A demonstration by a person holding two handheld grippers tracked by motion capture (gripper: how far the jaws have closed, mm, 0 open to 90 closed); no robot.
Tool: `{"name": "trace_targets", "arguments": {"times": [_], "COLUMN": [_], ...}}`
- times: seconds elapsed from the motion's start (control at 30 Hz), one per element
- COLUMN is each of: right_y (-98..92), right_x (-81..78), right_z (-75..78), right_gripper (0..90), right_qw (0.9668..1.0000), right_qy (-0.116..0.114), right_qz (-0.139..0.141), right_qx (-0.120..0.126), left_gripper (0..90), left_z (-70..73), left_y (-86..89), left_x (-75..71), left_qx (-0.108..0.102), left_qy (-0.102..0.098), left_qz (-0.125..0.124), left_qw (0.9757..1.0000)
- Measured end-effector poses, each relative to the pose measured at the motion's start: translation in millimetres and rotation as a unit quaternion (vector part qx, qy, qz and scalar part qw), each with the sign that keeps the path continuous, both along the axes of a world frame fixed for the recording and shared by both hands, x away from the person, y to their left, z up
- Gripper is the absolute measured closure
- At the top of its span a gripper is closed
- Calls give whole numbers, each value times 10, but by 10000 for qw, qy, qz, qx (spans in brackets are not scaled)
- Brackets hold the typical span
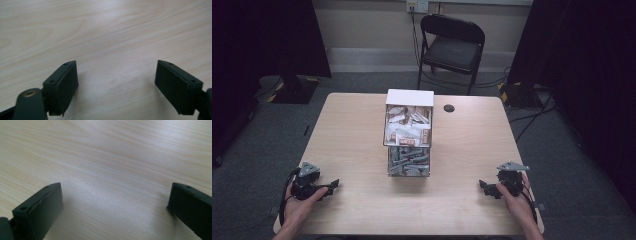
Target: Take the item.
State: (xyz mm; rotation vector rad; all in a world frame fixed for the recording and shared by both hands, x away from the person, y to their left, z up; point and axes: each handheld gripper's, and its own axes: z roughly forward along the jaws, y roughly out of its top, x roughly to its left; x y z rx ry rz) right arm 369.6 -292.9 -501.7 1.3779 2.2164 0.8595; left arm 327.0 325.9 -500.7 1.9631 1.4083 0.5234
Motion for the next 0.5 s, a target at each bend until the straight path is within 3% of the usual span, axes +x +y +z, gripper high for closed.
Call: {"name": "trace_targets", "arguments": {"times": [0.5], "right_y": [0], "right_x": [0], "right_z": [0], "right_gripper": [0], "right_qw": [10000], "right_qy": [1], "right_qz": [2], "right_qx": [-1], "left_gripper": [262], "left_z": [185], "left_y": [-217], "left_x": [-65], "left_qx": [-299], "left_qy": [-267], "left_qz": [-516], "left_qw": [9979]}}
